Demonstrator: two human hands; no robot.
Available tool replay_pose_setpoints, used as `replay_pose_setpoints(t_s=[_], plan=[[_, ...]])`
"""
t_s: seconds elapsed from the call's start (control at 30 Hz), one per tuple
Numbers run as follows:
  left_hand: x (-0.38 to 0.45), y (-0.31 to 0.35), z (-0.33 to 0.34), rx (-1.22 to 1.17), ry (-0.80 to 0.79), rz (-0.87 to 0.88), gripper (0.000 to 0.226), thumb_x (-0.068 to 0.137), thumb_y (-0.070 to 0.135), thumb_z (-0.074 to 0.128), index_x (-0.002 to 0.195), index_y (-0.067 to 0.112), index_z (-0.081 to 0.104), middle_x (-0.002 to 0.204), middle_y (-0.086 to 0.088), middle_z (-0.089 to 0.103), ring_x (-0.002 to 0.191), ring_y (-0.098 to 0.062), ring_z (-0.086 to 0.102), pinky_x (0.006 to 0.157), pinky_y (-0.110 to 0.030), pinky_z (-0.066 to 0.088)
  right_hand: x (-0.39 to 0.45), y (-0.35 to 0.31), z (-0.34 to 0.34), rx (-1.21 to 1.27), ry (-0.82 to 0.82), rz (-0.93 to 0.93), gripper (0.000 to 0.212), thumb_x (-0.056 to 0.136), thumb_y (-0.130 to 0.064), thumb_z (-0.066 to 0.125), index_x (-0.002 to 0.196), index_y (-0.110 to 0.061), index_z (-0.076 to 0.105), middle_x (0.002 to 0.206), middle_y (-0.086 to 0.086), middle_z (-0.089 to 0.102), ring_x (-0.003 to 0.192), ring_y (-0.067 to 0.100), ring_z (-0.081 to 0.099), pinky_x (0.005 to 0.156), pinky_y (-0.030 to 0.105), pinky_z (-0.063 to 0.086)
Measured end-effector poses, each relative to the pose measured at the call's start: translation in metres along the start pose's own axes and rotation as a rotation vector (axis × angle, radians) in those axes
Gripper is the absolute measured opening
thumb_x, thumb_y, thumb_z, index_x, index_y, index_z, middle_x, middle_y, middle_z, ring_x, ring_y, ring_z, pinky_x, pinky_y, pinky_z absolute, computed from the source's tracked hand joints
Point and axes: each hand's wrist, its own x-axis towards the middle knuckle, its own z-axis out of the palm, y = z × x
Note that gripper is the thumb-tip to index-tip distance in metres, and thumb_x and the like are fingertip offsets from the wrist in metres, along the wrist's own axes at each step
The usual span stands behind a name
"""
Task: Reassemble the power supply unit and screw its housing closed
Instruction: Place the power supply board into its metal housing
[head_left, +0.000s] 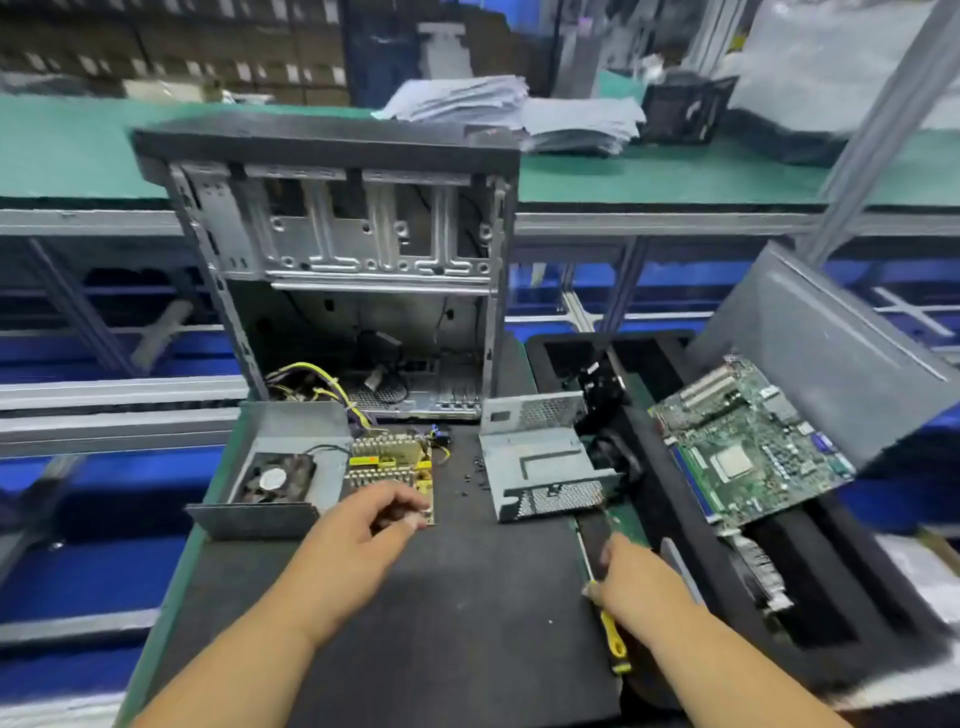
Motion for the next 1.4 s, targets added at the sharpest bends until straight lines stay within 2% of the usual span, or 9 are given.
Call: replay_pose_setpoints(t_s=[0.13,0.23,0.27,0.4,0.53,0.67,0.8,1.03,1.4], plan=[[0.022,0.012,0.039,-0.025,0.004,-0.010,0.029,0.090,0.009,0.066,0.089,0.038,0.070,0.091,0.004,0.067,0.086,-0.015,0.060,0.076,-0.015,0.045,0.004,0.012,0.003,0.092,-0.056,-0.067,0.026,0.086,-0.031,0.069,0.093,-0.023,0.046,0.091,-0.004,0.060,0.097,0.021,0.062,0.077,0.029,0.040],[0.040,0.020,0.073,0.120,-0.028,0.051,0.026,0.085,0.013,0.071,0.092,0.039,0.068,0.088,0.010,0.066,0.084,-0.006,0.060,0.080,-0.016,0.046,0.009,0.033,-0.002,0.180,-0.108,-0.058,0.017,0.082,-0.028,0.060,0.086,-0.024,0.044,0.067,-0.005,0.048,0.083,0.022,0.058,0.105,0.032,0.034],[0.047,0.022,0.081,0.238,-0.051,0.086,0.026,0.084,0.020,0.074,0.098,0.040,0.065,0.095,0.014,0.065,0.090,-0.003,0.059,0.085,-0.019,0.045,0.011,0.041,-0.007,0.208,-0.105,-0.049,0.015,0.081,-0.028,0.059,0.085,-0.023,0.046,0.066,-0.004,0.049,0.083,0.022,0.058,0.106,0.031,0.035],[0.073,0.024,0.117,0.677,-0.075,0.173,0.044,0.084,0.043,0.069,0.125,0.037,0.058,0.122,0.015,0.061,0.115,-0.011,0.054,0.100,-0.033,0.043,0.017,0.068,-0.028,0.366,0.000,-0.015,0.014,0.080,-0.027,0.060,0.082,-0.021,0.048,0.069,-0.004,0.057,0.062,0.016,0.051,0.058,0.030,0.039],[0.090,0.023,0.141,0.825,-0.054,0.159,0.036,0.090,0.038,0.063,0.126,0.034,0.061,0.123,0.010,0.064,0.115,-0.019,0.056,0.099,-0.032,0.038,0.027,0.088,-0.050,0.455,0.060,-0.067,0.008,0.080,-0.022,0.058,0.085,-0.022,0.051,0.060,-0.006,0.051,0.056,0.014,0.045,0.056,0.030,0.035],[0.092,0.026,0.145,0.917,-0.033,0.172,0.010,0.093,0.033,0.057,0.098,0.029,0.065,0.099,0.005,0.070,0.091,-0.027,0.055,0.076,-0.030,0.029,0.039,0.095,-0.068,0.486,0.089,-0.120,0.007,0.082,-0.017,0.059,0.086,-0.018,0.054,0.062,-0.004,0.051,0.057,0.017,0.045,0.056,0.030,0.035],[0.078,0.024,0.131,0.956,-0.048,0.286,0.010,0.093,0.038,0.057,0.095,0.031,0.064,0.087,0.007,0.069,0.078,-0.023,0.049,0.078,-0.028,0.031,0.052,0.099,-0.077,0.472,0.085,-0.155,0.006,0.083,-0.016,0.058,0.087,-0.017,0.054,0.059,-0.004,0.049,0.055,0.017,0.044,0.055,0.030,0.032],[0.031,0.039,0.087,0.868,-0.096,0.337,0.014,0.089,0.037,0.062,0.099,0.035,0.071,0.085,0.010,0.071,0.080,-0.017,0.059,0.081,-0.020,0.032,0.072,0.091,-0.080,0.415,0.048,-0.208,0.006,0.086,-0.020,0.059,0.089,-0.019,0.054,0.066,0.002,0.056,0.060,0.020,0.049,0.057,0.032,0.035],[-0.027,0.016,0.062,0.941,-0.037,0.114,0.024,0.089,0.045,0.059,0.110,0.037,0.070,0.101,0.011,0.073,0.096,-0.017,0.062,0.085,-0.033,0.048,0.091,0.033,-0.048,0.219,-0.045,-0.257,0.018,0.085,-0.024,0.065,0.091,-0.016,0.049,0.073,0.002,0.061,0.060,0.018,0.055,0.052,0.028,0.038]])
